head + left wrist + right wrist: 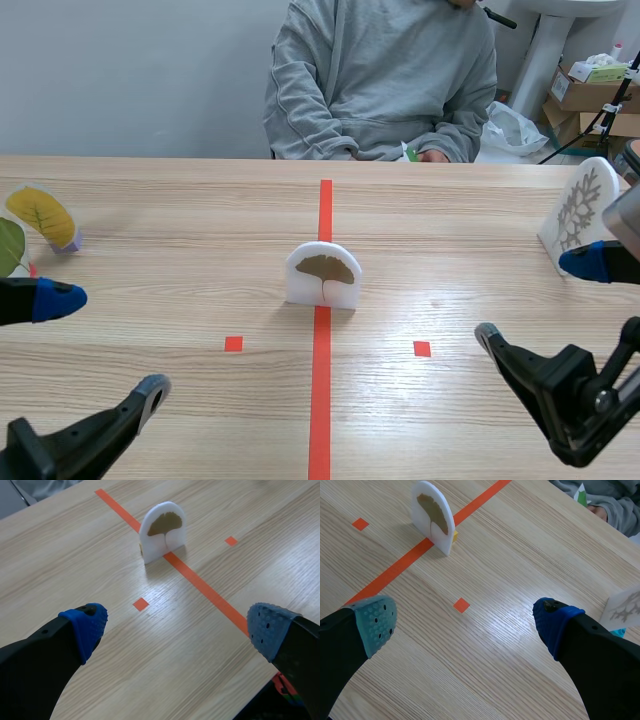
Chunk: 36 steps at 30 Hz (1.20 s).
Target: Do the leaf sorting experiment
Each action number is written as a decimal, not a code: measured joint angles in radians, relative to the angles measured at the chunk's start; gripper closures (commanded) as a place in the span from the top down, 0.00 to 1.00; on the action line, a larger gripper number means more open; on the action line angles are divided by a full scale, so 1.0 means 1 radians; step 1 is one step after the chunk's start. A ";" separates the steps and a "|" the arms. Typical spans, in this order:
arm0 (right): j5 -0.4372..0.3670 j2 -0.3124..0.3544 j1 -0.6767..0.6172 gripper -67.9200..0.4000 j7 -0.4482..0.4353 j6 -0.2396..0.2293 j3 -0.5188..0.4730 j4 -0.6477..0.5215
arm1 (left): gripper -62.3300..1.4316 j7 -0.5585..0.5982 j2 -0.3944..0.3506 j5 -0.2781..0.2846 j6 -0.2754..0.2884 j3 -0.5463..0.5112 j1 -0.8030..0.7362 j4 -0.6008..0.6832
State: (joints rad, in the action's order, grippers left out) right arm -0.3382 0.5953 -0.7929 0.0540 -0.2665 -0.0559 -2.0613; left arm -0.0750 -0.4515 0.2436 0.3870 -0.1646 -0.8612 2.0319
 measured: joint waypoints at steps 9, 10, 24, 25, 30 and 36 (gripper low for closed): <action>0.000 0.000 0.000 0.82 0.000 0.000 0.000 0.000 | 0.96 0.024 -0.019 -0.077 0.091 0.033 0.272 -0.206; 0.000 0.000 0.000 0.82 0.000 0.000 0.000 0.000 | 0.96 0.031 -0.034 -0.088 0.107 0.053 0.319 -0.253; 0.000 0.000 0.000 0.82 0.000 0.000 0.000 0.000 | 0.96 0.109 -0.069 -0.198 0.149 0.615 1.013 -0.951; 0.000 0.000 0.000 0.82 0.000 0.000 0.000 0.000 | 0.96 0.110 -0.051 -0.199 0.149 0.644 1.047 -0.983; 0.000 0.000 0.000 0.82 0.000 0.000 0.000 0.000 | 0.96 0.111 0.064 -0.195 0.144 0.715 1.188 -1.116; 0.000 0.000 0.000 0.82 0.000 0.000 0.000 0.000 | 0.96 0.117 0.212 -0.237 0.121 0.745 1.302 -1.252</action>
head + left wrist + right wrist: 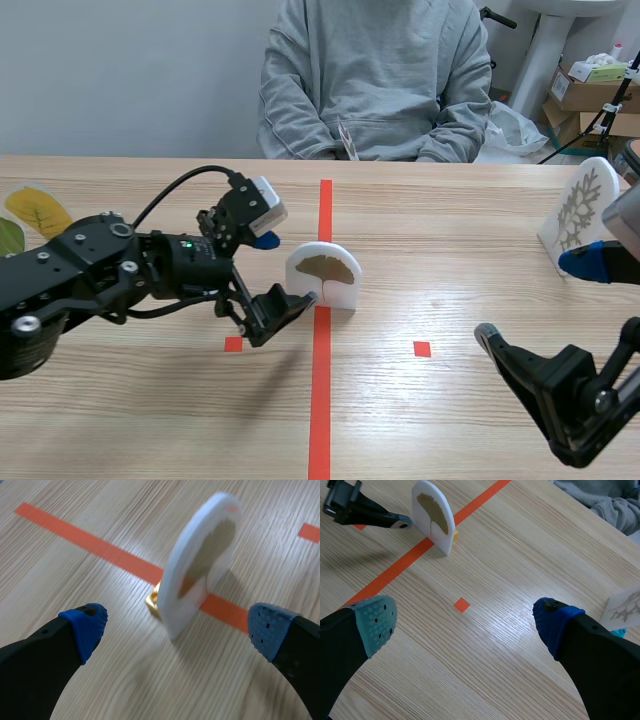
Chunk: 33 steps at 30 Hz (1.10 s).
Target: Do the leaf sorting experiment
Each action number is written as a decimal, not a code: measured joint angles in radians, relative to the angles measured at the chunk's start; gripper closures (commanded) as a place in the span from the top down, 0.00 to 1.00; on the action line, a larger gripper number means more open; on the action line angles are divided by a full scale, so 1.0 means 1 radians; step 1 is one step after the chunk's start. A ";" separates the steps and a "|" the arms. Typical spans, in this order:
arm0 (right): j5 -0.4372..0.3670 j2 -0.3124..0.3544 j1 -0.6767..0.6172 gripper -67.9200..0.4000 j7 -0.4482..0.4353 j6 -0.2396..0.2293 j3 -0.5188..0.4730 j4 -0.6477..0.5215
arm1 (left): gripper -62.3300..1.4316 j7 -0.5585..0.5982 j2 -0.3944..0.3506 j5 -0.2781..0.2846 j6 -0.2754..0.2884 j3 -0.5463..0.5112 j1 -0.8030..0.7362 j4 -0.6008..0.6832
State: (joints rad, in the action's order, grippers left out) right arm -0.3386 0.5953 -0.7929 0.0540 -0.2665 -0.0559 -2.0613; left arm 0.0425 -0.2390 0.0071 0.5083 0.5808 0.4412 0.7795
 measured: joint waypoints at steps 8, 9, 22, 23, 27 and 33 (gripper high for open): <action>0.000 0.000 0.000 0.82 0.000 0.000 0.000 0.000 | 0.96 0.014 0.129 -0.050 -0.030 0.024 0.039 -0.078; 0.000 0.000 0.000 0.82 0.000 0.000 0.000 0.000 | 0.96 0.016 0.137 -0.051 -0.035 0.024 0.038 -0.080; 0.000 0.000 0.000 0.82 0.000 0.000 0.000 0.000 | 0.90 0.053 0.125 -0.132 -0.051 0.024 0.038 -0.148; 0.000 0.000 0.000 0.82 0.000 0.000 0.000 0.000 | 0.85 0.053 0.121 -0.132 -0.051 0.024 0.037 -0.157; 0.000 0.000 0.000 0.82 0.000 0.000 0.000 0.000 | 0.63 0.067 0.103 -0.134 -0.051 0.024 0.035 -0.164; 0.000 0.000 0.000 0.82 0.000 0.000 0.000 0.000 | 0.43 0.090 0.106 -0.134 -0.051 0.022 0.035 -0.164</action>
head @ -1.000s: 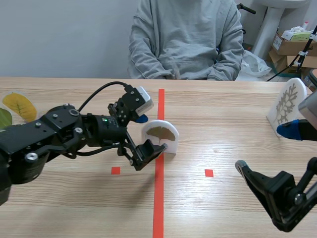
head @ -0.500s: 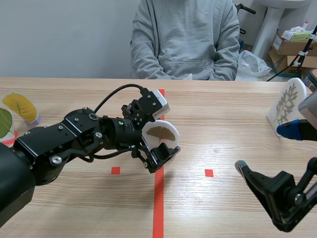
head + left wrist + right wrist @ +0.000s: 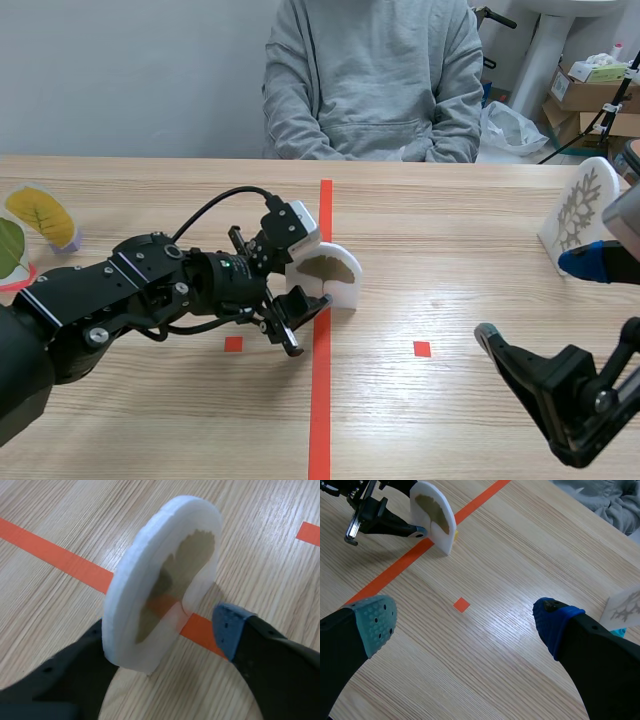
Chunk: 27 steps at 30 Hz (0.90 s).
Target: Do the leaf sorting experiment
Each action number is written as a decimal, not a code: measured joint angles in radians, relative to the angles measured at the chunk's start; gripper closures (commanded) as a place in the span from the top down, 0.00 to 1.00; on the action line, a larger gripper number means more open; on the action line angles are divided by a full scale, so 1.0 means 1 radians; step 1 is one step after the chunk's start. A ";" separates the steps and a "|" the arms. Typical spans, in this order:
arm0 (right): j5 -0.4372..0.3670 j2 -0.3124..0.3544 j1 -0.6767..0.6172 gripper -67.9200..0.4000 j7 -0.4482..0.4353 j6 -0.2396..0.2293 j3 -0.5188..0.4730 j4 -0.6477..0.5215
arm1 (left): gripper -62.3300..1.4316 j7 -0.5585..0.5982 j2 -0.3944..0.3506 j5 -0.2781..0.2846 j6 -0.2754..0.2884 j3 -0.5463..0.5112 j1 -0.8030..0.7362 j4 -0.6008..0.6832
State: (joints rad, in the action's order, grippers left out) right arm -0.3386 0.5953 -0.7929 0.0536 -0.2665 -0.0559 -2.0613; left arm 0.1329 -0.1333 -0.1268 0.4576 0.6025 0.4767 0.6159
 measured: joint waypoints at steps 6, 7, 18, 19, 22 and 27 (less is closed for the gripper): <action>0.000 0.000 0.000 0.82 0.000 0.000 0.000 0.000 | 0.31 0.017 0.000 0.003 0.000 0.000 0.000 0.000; 0.000 0.000 0.000 0.82 0.000 0.000 0.000 0.000 | 0.28 0.018 0.000 0.005 0.000 0.000 0.000 0.000; 0.000 0.000 0.000 0.82 0.000 0.000 0.000 0.000 | 0.09 0.021 0.000 0.056 0.027 0.000 0.000 0.000; 0.000 0.000 0.000 0.82 0.000 0.000 0.000 0.000 | 0.09 0.021 0.000 0.056 0.037 0.000 0.000 0.000; 0.000 0.000 0.000 0.82 0.000 0.000 0.000 0.000 | 0.09 0.018 0.000 0.058 0.072 -0.001 -0.001 0.000; 0.000 0.000 0.000 0.82 0.000 0.000 0.000 0.000 | 0.09 -0.010 -0.029 0.214 0.148 -0.002 -0.037 0.048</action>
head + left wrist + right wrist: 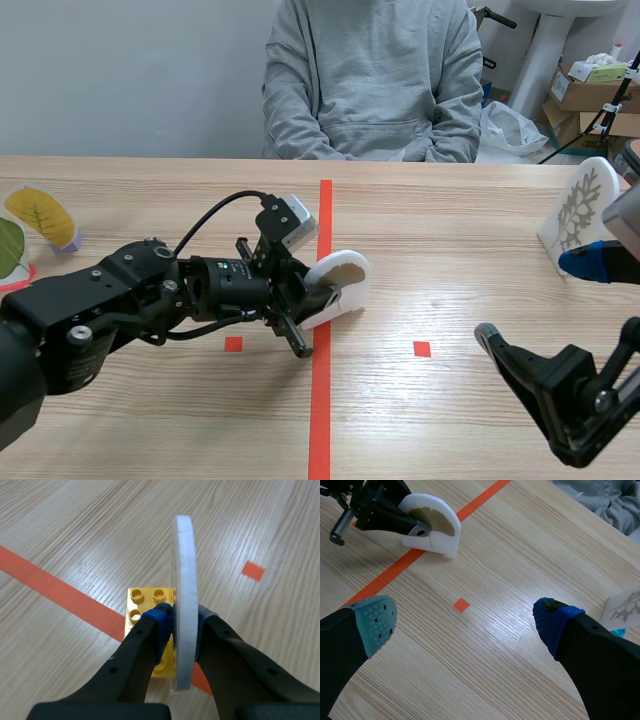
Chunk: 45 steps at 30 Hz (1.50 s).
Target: Do the leaf sorting experiment
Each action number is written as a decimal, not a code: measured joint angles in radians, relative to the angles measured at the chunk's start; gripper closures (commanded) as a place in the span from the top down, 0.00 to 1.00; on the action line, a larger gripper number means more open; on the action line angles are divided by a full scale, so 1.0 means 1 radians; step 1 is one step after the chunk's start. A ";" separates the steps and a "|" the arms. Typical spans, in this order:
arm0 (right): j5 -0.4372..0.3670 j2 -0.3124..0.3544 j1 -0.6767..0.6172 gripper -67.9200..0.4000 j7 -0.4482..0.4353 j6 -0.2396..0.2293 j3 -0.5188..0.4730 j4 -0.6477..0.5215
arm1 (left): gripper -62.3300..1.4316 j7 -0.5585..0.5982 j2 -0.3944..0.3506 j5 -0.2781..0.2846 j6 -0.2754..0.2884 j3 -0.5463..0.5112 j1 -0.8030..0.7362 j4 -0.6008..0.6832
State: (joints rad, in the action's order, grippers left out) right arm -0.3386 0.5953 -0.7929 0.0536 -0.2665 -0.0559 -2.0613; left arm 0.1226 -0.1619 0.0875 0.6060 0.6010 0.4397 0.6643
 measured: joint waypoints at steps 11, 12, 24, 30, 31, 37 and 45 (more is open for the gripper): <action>0.000 0.000 0.000 0.82 0.000 0.000 0.000 0.000 | 0.09 -0.140 -0.095 0.168 0.086 -0.408 -0.301 0.362; 0.000 0.000 0.000 0.82 0.000 0.000 0.000 0.000 | 0.09 -0.141 -0.096 0.167 0.086 -0.450 -0.337 0.391; 0.000 0.000 0.000 0.82 0.000 0.000 0.000 0.000 | 0.09 -0.150 -0.093 0.197 0.006 -0.790 -0.626 0.583; 0.000 0.000 0.000 0.82 0.000 0.000 0.000 0.000 | 0.09 -0.179 -0.093 0.198 -0.139 -0.885 -0.629 0.575; 0.000 0.000 0.000 0.82 0.000 0.000 0.000 0.000 | 0.09 -0.177 -0.094 0.196 -0.152 -0.896 -0.626 0.574; 0.000 0.000 0.000 0.82 0.000 0.000 0.000 0.000 | 0.09 -0.126 -0.161 0.138 -0.224 -0.891 -0.551 0.470; 0.000 0.000 0.000 0.82 0.000 0.000 0.000 0.000 | 0.09 -0.090 -0.279 0.138 -0.240 -0.890 -0.386 0.177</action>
State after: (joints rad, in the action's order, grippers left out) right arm -0.3386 0.5953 -0.7929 0.0536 -0.2665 -0.0559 -2.0613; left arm 0.0322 -0.4412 0.2253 0.3656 -0.2893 0.0532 0.8413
